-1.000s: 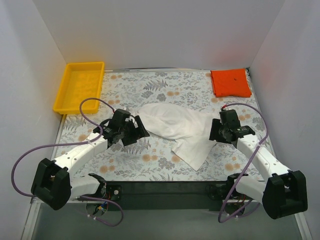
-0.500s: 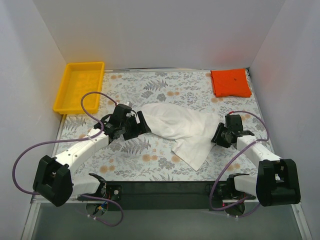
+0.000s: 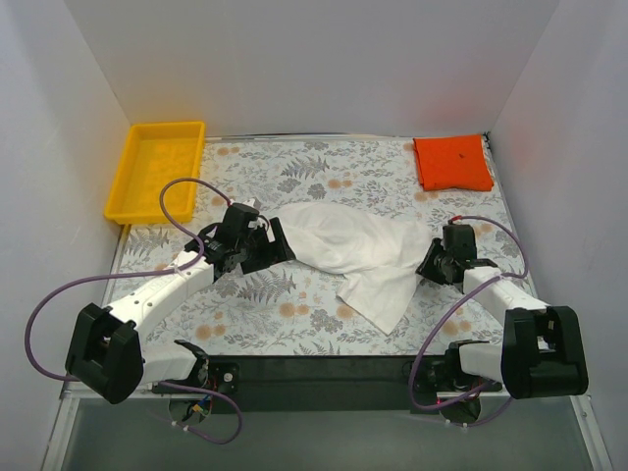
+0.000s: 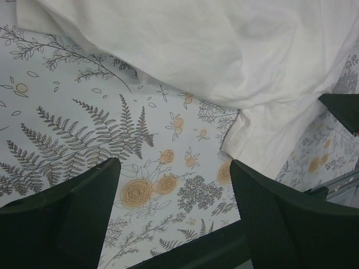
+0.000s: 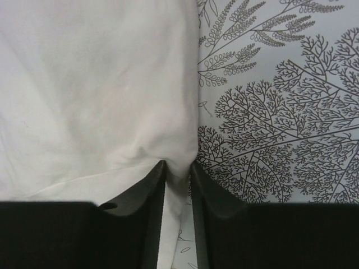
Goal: Fold and stack the t-shirts
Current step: Flatten the tshirt out
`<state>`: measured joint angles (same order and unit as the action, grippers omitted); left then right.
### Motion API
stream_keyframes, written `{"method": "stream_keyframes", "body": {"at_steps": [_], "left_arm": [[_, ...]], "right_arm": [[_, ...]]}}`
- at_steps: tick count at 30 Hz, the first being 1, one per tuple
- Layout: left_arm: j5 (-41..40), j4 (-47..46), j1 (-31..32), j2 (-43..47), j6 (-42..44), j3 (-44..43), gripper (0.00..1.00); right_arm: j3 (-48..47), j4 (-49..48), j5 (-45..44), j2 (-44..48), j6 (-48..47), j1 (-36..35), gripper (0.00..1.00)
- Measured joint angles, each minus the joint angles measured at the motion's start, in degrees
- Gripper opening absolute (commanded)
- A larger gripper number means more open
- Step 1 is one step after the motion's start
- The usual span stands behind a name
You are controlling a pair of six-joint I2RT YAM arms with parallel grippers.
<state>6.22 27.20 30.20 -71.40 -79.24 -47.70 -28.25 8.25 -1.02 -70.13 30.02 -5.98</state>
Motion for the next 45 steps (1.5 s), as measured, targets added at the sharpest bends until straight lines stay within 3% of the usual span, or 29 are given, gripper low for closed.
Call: {"method": "stream_keyframes", "body": {"at_steps": [4, 8, 16, 22, 27, 35, 36, 41, 43, 45], "left_arm": [[-0.94, 0.35, 0.0, 0.0, 0.57, -0.09, 0.73], [-1.86, 2.21, 0.0, -0.02, 1.64, -1.88, 0.72], [-3.93, 5.35, -0.04, -3.19, 4.81, -15.54, 0.72], [-5.44, 6.64, -0.22, -5.18, 6.29, -25.9, 0.7], [-7.74, 6.97, -1.33, -2.86, 5.95, -25.66, 0.69], [-9.42, 9.14, -10.29, 6.36, 3.23, -13.33, 0.68], [-9.49, 9.73, -11.52, 7.34, 3.02, -11.89, 0.68], [-9.81, 11.47, -14.03, 11.69, 2.27, -5.79, 0.69], [-9.07, 11.54, -14.01, 12.87, 2.1, -4.09, 0.7], [-7.39, 10.78, -14.01, 13.25, 2.05, -2.82, 0.73]], "right_arm": [[-0.74, 1.53, -1.68, -0.28, -0.68, 0.0, 0.02], [-8.46, 9.94, -7.17, 0.22, -2.84, -0.02, 0.01], [-38.45, 21.14, -21.42, 0.81, -11.21, -0.02, 0.01], [-53.62, 24.41, -21.2, 0.15, -19.78, -1.97, 0.01], [-59.04, 24.72, -17.79, -1.75, -23.37, -14.34, 0.01], [-56.68, 23.19, -10.19, -12.52, -20.5, -36.61, 0.01], [-56.68, 23.15, -9.01, -15.04, -20.04, -39.01, 0.03], [-58.34, 23.28, -2.97, -27.02, -18.84, -47.5, 0.38], [-58.53, 23.67, -2.34, -28.74, -19.15, -48.83, 0.51], [-58.53, 24.63, -3.58, -28.28, -19.28, -48.74, 0.58]]}}
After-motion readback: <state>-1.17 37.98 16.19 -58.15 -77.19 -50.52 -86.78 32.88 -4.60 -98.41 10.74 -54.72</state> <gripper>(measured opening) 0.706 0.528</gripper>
